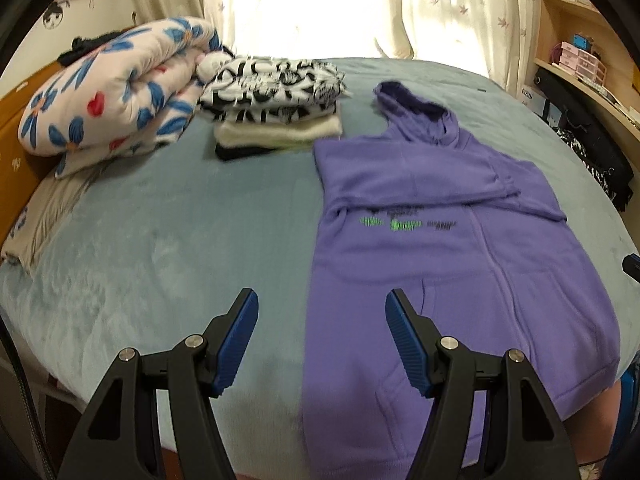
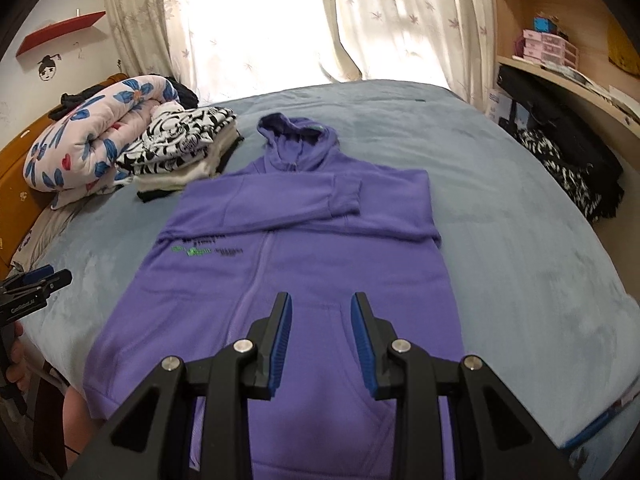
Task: Fold large clothes
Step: 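Open both tools and lift them away from the folded sleeves, then lower both tools to the ribbed hem of the hoodie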
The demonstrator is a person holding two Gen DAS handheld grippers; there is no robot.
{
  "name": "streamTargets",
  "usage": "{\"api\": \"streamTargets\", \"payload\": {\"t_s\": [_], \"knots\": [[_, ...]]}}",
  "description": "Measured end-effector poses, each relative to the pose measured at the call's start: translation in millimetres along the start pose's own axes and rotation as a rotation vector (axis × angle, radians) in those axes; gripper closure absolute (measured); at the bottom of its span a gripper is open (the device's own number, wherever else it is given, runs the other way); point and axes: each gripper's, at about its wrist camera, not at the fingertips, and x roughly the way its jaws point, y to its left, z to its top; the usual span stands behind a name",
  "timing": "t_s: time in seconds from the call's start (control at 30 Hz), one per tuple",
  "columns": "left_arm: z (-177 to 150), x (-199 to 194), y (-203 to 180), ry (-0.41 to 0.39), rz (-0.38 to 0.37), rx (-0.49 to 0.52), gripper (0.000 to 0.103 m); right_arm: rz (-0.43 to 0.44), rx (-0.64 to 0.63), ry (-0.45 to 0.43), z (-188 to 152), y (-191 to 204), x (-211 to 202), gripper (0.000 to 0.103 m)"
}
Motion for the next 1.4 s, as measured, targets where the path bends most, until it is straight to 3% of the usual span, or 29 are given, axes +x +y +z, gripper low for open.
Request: {"api": "streamTargets", "payload": {"t_s": [0.47,0.6,0.67,0.8,0.97,1.2,1.3,1.4], "knots": [[-93.5,24.9,18.1,0.130,-0.120,-0.080,0.038,-0.022,-0.034,0.052,-76.1,-41.0,-8.9,0.072],[-117.0,24.1,20.4,0.156,-0.157,-0.079,0.038,-0.019,0.008,0.060,-94.7,-66.2,-17.6,0.056],[-125.7,24.0,22.8,0.161,-0.204,-0.097,0.038,-0.014,0.042,0.063,-103.6,-78.7,-22.2,0.054],[-133.1,25.6,26.0,0.154,-0.261,-0.123,0.038,0.036,0.115,0.090,-121.3,-98.0,-23.2,0.054],[-137.8,33.6,26.8,0.155,-0.300,-0.154,0.038,0.033,0.149,0.141,-134.6,-108.4,-10.0,0.054],[-146.1,37.8,31.8,0.143,-0.347,-0.182,0.037,0.124,0.160,0.171,-143.5,-103.8,4.2,0.053],[-147.9,38.1,34.6,0.142,-0.378,-0.194,0.037,0.208,0.139,0.174,-145.9,-92.3,5.7,0.066],[-151.4,37.8,31.9,0.144,-0.405,-0.183,0.037,0.212,0.086,0.178,-147.6,-80.9,8.1,0.066]]}}
